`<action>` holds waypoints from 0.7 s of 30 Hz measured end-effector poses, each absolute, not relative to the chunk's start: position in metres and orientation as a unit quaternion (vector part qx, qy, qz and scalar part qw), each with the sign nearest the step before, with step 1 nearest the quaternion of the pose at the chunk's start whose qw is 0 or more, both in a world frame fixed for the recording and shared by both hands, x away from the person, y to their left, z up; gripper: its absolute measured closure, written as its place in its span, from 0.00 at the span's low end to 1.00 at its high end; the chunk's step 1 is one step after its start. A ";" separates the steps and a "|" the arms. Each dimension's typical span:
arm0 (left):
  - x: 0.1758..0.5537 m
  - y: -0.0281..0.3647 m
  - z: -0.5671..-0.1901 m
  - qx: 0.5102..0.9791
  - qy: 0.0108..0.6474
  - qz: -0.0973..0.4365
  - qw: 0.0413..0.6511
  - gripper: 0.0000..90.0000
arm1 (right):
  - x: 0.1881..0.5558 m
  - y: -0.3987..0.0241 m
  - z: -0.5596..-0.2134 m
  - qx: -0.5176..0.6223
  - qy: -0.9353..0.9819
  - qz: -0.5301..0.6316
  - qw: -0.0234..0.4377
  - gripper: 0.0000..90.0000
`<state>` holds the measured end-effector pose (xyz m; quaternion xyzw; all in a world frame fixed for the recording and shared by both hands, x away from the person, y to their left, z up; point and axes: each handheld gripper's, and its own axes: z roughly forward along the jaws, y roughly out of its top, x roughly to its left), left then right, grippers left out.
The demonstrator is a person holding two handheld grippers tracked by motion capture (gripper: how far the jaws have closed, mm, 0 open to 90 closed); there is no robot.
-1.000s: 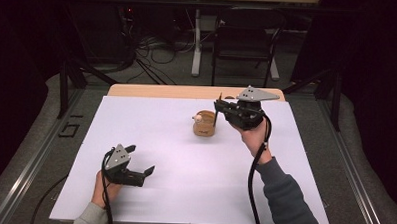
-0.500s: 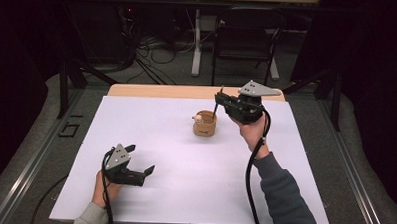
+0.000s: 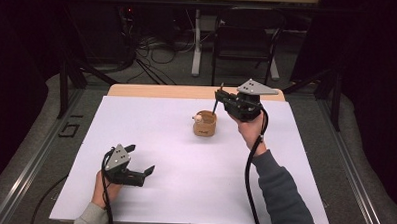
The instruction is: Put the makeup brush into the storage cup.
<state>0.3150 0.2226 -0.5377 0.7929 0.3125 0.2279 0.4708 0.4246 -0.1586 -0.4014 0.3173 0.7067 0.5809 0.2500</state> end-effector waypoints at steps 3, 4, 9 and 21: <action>0.315 0.223 -0.538 0.793 0.313 0.227 0.471 0.00 | 0.426 -0.158 -0.403 0.317 0.707 0.580 0.252 0.93; 0.315 0.222 -0.538 0.794 0.313 0.227 0.470 0.00 | 0.427 -0.158 -0.404 0.317 0.708 0.579 0.252 0.93; 0.315 0.221 -0.539 0.795 0.313 0.225 0.469 0.00 | 0.431 -0.159 -0.407 0.318 0.707 0.577 0.255 0.93; 0.315 0.222 -0.538 0.795 0.312 0.227 0.467 0.00 | 0.438 -0.151 -0.414 0.315 0.712 0.576 0.250 0.93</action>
